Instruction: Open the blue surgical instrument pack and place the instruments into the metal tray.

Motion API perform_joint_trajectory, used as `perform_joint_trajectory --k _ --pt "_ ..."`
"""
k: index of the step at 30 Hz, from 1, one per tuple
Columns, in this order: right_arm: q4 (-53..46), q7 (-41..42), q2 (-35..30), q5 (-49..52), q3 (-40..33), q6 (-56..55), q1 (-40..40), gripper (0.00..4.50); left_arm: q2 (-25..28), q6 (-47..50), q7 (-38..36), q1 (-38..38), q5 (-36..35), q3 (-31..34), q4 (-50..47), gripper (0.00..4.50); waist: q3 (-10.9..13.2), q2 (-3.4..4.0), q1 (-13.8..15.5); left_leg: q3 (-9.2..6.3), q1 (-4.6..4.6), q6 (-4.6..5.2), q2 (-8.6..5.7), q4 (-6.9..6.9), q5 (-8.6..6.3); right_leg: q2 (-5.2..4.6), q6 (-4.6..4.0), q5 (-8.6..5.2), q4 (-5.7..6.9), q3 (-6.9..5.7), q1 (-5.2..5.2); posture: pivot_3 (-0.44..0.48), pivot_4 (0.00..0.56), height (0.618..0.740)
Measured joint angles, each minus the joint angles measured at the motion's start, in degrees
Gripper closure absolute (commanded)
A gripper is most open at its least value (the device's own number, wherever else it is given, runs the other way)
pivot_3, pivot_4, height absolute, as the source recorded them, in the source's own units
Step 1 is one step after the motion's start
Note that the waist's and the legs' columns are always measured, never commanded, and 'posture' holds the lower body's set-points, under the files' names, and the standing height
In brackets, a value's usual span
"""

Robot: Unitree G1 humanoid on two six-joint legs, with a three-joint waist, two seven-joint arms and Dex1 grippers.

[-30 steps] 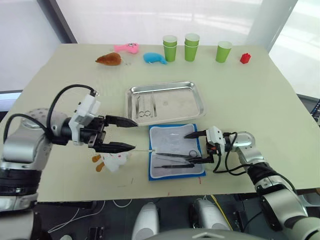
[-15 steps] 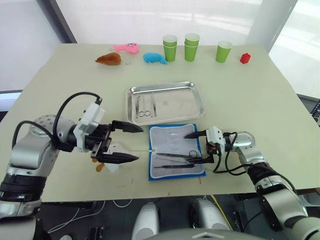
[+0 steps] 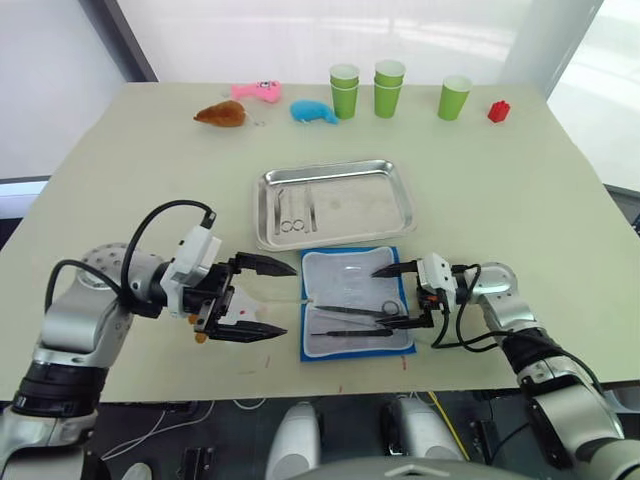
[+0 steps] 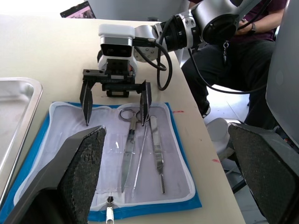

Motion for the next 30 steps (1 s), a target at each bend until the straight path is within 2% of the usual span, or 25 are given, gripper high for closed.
perform_joint_trajectory --k 5,7,20,25,30 --pt "-4.32 0.04 -1.34 1.22 0.0 3.46 1.22 0.0 -0.84 -0.76 -0.04 -0.07 0.65 -0.09 0.35 0.09 0.27 0.21 0.12 0.02 -0.52 0.06 -0.05 0.04 -0.03 -0.04 0.01 0.01 0.0 -0.13 -0.47 0.0 0.15 0.74" --pt "-6.87 0.09 -1.98 2.12 0.01 5.61 1.89 0.0 -1.3 -0.96 -0.11 -0.19 0.67 -0.15 0.62 0.09 0.34 0.24 0.13 -0.01 -1.06 0.06 -0.05 0.21 -0.03 -0.04 0.01 0.03 0.19 -0.16 -1.01 0.0 0.15 0.74" --pt "-16.38 -1.24 -5.56 6.66 -2.12 11.52 4.12 0.0 -3.38 -4.28 -0.31 0.74 0.7 -0.7 1.09 0.09 0.97 0.33 0.1 -0.01 -1.1 0.06 -0.07 0.33 -0.03 -0.05 0.02 0.03 0.35 -0.2 -1.06 0.0 0.15 0.74" --pt "-20.96 -1.22 -8.93 9.68 -4.31 14.33 5.9 0.0 -5.93 -4.67 1.38 3.27 0.97 -2.15 -1.77 0.09 0.98 0.34 0.2 -0.03 -1.12 0.06 -0.08 0.36 -0.03 -0.05 0.02 0.03 0.36 -0.21 -1.07 0.0 0.15 0.74" --pt "-29.02 -0.38 -15.23 15.37 -8.97 18.95 11.46 0.0 -10.35 -8.01 5.91 8.48 4.44 -2.93 -4.29 0.09 1.0 0.37 0.35 -0.02 -1.11 0.06 -0.09 0.42 -0.03 -0.07 0.03 0.04 0.39 -0.18 -1.06 0.0 0.15 0.74"
